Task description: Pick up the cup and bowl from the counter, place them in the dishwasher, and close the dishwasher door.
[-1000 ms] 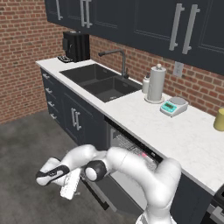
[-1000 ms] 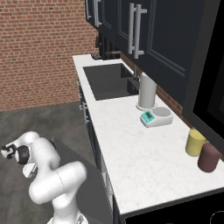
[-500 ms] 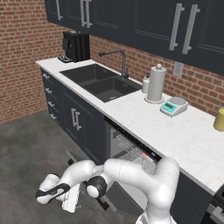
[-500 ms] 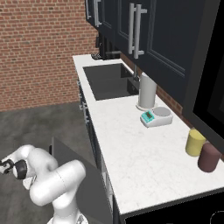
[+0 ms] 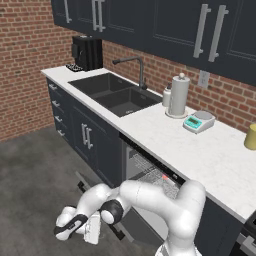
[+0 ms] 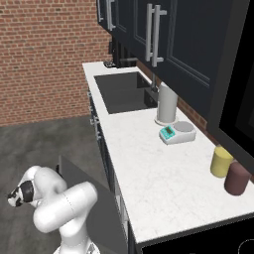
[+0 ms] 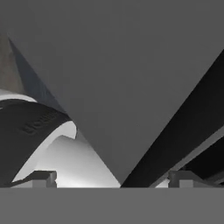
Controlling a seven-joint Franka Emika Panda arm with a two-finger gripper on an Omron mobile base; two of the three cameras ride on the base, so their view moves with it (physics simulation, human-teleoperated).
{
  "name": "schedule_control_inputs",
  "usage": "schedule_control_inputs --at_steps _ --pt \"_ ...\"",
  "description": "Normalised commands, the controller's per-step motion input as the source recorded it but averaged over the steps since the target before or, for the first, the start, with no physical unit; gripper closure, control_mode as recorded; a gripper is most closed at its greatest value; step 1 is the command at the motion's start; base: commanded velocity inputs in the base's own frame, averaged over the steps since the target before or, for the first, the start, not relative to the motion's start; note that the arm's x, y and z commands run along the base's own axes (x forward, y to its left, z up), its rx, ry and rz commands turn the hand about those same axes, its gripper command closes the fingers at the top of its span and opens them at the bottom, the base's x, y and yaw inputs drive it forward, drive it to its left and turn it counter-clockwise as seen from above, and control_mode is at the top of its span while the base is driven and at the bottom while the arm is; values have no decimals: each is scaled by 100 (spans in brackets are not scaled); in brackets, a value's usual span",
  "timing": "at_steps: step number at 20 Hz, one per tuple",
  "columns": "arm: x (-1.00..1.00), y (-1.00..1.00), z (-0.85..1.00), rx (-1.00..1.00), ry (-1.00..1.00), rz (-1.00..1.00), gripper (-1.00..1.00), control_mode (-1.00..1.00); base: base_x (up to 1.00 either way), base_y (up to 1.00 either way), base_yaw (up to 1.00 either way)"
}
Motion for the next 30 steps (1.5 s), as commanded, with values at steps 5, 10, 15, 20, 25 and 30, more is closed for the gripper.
schedule_control_inputs --at_steps 5,10,15,20,25,30 --pt "74 -39 -100 -39 17 0 -100 -100 0 0 0" --pt "82 -90 -88 -44 1 0 -100 -100 0 0 0" --pt "89 -100 -36 -41 0 0 -100 -100 0 0 0" --pt "100 -100 -2 -23 0 2 -100 -100 0 0 0" --pt "100 -100 0 -9 0 1 -100 -100 0 0 0" --pt "100 -100 0 -3 0 0 -100 -100 0 0 0"
